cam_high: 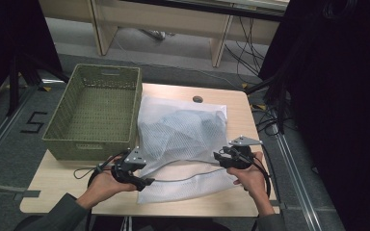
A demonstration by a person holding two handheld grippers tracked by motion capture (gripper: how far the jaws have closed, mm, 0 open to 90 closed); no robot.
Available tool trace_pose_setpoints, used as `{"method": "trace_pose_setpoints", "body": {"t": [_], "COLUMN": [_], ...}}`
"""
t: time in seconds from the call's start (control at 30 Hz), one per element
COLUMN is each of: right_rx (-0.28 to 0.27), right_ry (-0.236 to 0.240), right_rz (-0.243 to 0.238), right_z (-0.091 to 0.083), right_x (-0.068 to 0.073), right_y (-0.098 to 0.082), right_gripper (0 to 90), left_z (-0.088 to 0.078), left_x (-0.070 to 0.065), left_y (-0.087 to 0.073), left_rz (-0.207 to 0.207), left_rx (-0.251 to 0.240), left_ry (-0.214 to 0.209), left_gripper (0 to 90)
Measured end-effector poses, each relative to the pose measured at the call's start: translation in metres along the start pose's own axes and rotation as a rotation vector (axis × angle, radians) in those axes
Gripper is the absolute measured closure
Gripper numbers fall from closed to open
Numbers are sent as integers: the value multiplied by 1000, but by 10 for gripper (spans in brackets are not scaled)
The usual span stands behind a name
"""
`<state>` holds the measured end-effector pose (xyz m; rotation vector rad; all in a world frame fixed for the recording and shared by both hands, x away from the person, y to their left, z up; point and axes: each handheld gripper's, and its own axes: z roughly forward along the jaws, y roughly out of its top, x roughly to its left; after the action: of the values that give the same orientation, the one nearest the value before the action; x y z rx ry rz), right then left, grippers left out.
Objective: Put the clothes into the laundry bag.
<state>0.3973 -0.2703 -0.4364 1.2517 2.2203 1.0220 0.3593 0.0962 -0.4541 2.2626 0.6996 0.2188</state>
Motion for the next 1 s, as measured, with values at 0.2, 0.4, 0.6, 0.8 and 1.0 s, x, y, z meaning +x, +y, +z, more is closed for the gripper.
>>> {"method": "trace_pose_setpoints", "body": {"t": [0.2,0.4,0.6,0.8,1.0], "right_rx": [-48,-99,-86,-76,-45], "right_ry": [27,119,151,162,158], "right_rz": [56,124,158,98,72], "right_z": [-12,-22,-29,-33,-37], "right_x": [-3,-2,8,17,27], "right_y": [0,-3,-12,-21,-30], "right_gripper": [403,341,307,286,266], "left_z": [-6,-8,-10,-11,-14], "left_x": [1,4,4,3,0], "left_y": [-2,-5,-7,-9,-11], "left_rz": [-33,-23,-14,-22,-21], "left_rx": [-27,-39,-51,-55,-54], "left_ry": [3,1,0,1,-4], "left_gripper": [337,322,305,291,256]}}
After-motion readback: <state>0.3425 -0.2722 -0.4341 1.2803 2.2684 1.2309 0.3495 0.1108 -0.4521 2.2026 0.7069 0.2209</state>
